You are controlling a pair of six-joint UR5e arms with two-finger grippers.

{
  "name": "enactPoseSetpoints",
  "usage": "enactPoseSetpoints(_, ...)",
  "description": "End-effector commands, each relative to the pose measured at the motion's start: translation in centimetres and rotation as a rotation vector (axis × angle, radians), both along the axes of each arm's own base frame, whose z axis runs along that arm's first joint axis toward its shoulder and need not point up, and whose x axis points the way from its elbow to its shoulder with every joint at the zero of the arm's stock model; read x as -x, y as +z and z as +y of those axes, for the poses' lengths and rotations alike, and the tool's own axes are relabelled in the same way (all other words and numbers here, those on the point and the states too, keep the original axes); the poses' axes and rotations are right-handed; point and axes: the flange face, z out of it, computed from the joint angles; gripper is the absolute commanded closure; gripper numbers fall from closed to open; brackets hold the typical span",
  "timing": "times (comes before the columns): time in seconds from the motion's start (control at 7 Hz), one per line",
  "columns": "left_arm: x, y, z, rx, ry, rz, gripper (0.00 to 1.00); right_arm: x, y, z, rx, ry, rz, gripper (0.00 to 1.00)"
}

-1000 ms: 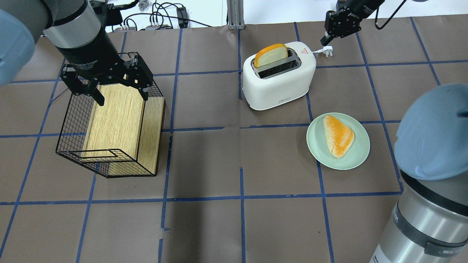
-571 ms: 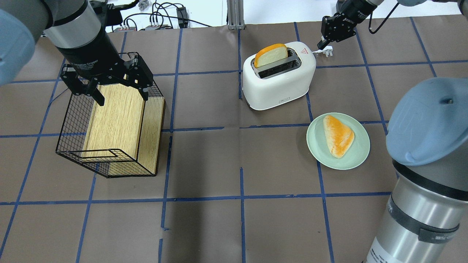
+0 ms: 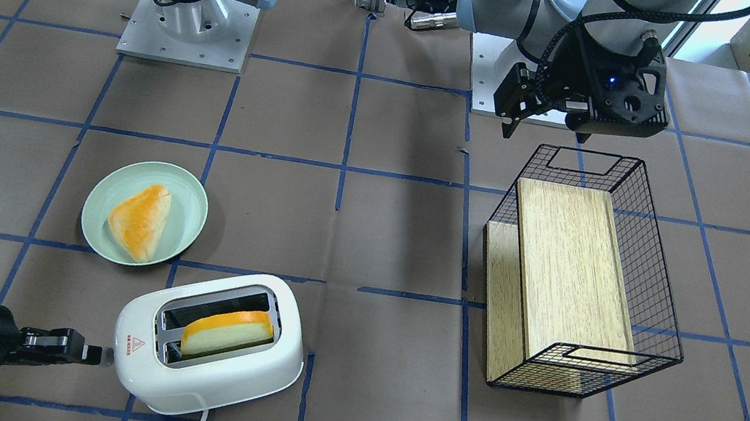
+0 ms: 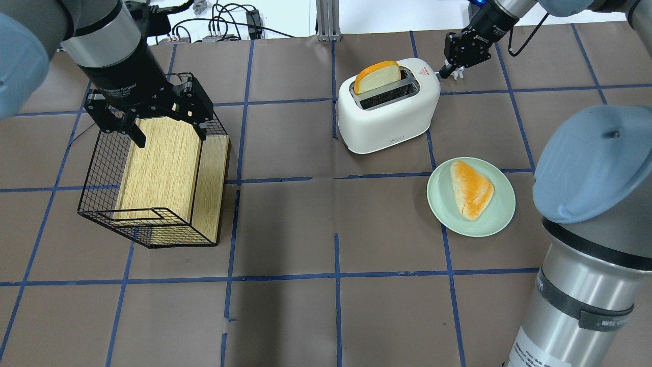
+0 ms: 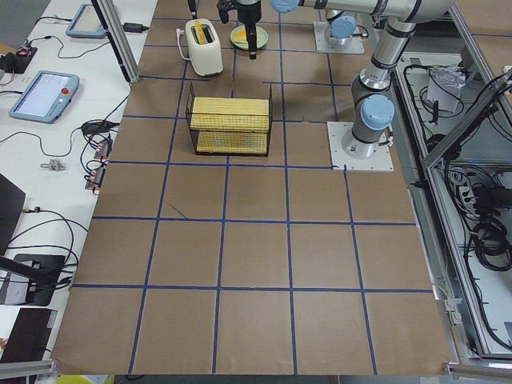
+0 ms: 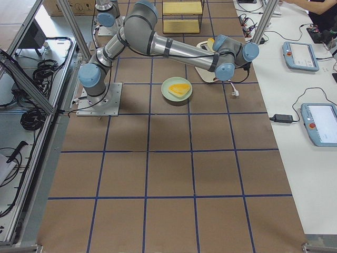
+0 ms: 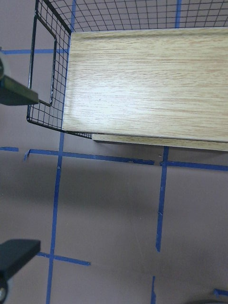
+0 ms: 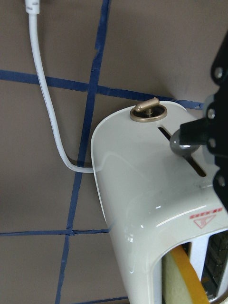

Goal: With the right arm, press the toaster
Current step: 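Lower the right gripper onto the toaster's brass lever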

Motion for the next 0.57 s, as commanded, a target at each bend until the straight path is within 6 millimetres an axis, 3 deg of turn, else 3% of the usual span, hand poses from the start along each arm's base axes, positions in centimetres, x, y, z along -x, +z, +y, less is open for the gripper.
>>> enactPoseSetpoints(0.0,0.0,0.0,0.0,0.001,0.000,0.000,0.00,0.0,-0.2,-0.1,0.004,0.000,0.001,1.00)
enactPoseSetpoints(0.43,0.0,0.1,0.0,0.002,0.000,0.000,0.00,0.1,-3.1,-0.5,-0.027,0.010,-0.010,1.00)
